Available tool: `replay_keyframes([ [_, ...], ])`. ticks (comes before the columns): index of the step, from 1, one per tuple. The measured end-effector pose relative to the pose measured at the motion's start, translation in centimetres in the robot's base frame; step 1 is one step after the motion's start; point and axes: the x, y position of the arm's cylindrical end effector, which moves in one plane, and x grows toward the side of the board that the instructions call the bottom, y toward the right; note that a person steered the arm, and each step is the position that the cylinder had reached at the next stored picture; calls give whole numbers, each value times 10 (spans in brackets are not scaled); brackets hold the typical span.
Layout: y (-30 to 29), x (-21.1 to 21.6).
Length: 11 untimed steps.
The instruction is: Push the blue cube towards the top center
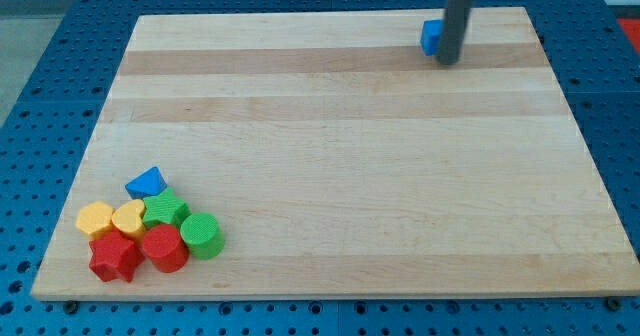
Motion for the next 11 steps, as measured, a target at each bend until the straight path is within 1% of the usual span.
replay_keyframes([
  [1,32,5],
  [2,40,-8],
  [3,21,-38],
  [5,-5,-38],
  [11,-145,-33],
])
